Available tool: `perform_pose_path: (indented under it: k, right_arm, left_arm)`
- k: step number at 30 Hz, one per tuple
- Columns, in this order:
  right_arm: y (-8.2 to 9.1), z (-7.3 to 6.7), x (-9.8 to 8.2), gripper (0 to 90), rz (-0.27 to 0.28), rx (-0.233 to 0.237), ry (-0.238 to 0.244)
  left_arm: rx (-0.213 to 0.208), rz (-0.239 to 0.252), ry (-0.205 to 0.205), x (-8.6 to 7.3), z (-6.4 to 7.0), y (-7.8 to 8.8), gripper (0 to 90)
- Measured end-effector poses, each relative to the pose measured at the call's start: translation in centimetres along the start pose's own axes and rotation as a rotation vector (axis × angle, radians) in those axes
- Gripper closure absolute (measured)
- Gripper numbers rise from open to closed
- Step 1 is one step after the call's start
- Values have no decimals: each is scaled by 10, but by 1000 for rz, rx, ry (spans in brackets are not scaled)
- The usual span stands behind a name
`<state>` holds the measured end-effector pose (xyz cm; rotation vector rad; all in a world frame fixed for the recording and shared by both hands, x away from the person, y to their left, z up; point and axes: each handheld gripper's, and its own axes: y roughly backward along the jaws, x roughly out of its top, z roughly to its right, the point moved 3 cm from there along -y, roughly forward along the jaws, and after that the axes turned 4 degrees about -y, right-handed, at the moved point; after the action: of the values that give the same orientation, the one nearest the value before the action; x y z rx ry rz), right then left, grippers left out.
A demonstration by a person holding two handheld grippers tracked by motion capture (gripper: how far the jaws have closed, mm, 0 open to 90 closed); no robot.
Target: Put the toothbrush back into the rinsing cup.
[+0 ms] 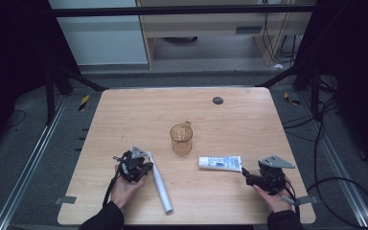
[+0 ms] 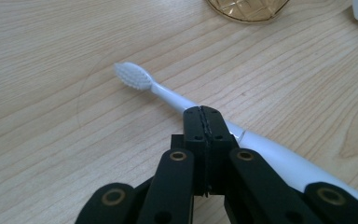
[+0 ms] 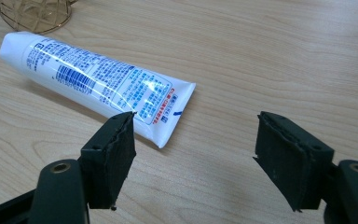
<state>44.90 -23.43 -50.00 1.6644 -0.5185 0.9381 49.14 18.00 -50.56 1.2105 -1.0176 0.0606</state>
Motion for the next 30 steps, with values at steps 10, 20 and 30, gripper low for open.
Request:
perform_pose_path:
  k: [10,20,30]
  right_arm:
    - [0,-1,0,287,-1,2,6]
    - [1,1,0,287,1,-1,1]
    - [2,1,0,287,2,-1,-4]
  left_arm:
    - [-11,11,-26,4,7,-1,896]
    - [-89,94,-73,10,36,24,896]
    - [-169,31,-144,-1,70,24,896]
